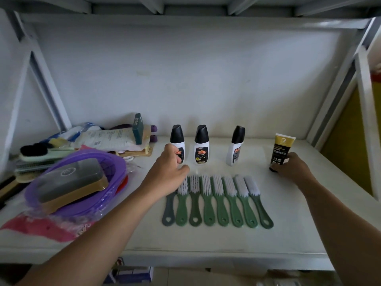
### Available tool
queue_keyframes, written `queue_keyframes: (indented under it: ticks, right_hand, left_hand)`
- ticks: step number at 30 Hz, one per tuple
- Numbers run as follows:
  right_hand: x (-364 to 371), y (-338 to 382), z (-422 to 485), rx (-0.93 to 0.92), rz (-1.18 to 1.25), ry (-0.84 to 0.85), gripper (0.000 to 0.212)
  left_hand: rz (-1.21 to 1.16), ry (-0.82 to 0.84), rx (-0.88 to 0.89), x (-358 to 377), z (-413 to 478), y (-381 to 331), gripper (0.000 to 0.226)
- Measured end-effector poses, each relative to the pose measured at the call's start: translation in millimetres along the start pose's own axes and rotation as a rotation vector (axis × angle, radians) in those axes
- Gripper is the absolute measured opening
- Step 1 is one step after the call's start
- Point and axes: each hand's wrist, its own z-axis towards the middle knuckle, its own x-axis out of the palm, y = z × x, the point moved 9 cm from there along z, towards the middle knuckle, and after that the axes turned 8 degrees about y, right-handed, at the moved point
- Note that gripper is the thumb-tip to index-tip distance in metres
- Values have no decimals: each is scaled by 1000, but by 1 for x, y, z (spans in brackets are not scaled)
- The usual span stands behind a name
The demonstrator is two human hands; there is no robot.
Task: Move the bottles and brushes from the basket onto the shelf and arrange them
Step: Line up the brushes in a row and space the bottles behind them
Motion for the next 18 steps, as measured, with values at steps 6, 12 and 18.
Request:
queue_keyframes:
  ticks: [6, 12, 18]
  right_hand:
    - [-39, 57, -32, -143, -118, -257, 120]
    - [-29, 170, -95, -755, -91, -424, 86]
    - [30, 160, -65, -486, -74, -230, 101]
  left_hand:
    - [10, -2, 12, -5, -1, -1, 43]
    - [3, -8, 37, -6, -3, -6, 40]
    - [-46, -71, 166, -10, -10, -21, 38]
